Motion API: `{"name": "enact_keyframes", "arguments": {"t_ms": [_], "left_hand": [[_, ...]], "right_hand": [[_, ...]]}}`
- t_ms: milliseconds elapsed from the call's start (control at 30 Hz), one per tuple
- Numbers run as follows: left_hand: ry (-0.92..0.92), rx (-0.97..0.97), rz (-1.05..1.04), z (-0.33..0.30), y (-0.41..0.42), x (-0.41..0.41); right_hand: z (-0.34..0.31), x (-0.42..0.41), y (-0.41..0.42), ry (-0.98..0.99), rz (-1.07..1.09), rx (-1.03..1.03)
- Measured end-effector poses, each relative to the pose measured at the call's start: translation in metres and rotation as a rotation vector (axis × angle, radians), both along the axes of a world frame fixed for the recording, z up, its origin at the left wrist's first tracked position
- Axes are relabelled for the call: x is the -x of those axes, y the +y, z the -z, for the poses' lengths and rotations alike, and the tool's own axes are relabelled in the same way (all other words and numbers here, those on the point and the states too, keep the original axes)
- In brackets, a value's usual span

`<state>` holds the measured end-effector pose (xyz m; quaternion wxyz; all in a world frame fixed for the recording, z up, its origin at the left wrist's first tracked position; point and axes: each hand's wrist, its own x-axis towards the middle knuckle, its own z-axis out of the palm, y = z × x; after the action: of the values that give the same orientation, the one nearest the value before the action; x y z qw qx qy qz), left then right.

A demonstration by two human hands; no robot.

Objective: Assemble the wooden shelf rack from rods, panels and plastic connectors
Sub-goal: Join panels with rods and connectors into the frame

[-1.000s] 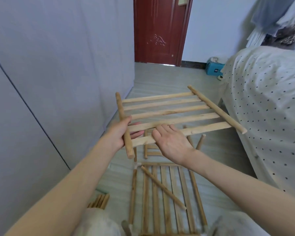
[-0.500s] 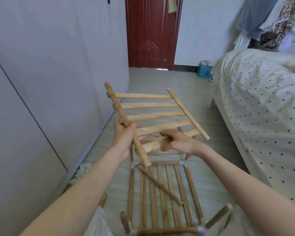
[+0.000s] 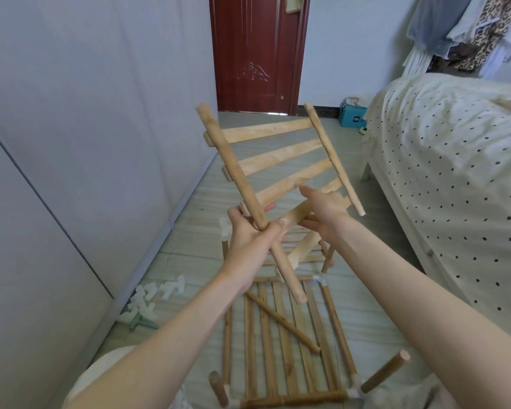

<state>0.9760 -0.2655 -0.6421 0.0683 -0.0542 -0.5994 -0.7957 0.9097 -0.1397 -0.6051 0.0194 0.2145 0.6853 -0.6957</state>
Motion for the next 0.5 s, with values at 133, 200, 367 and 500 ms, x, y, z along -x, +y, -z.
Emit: {"name": "enact_keyframes", "arguments": {"t_ms": [133,200,367,500], "left_hand": [[0.108,0.237,0.283,0.002,0.003,-0.011],[0.072,0.337,0.527,0.006,-0.004,-0.013],[-0.128,0.537,0.345,0.005,-0.051,0.003],[-0.421,-0.138,0.102,-0.007,-0.098,0.026]], "right_hand": [[0.005,0.002,0.007,-0.15,-0.029,0.319],[0.015,0.001,0.013,-0.176,-0.027,0.301],[0.046,-0.008,0.028,-0.179,-0.061,0.05],[0.06,-0.018,0.031,-0.045,-0.198,-0.388]]}}
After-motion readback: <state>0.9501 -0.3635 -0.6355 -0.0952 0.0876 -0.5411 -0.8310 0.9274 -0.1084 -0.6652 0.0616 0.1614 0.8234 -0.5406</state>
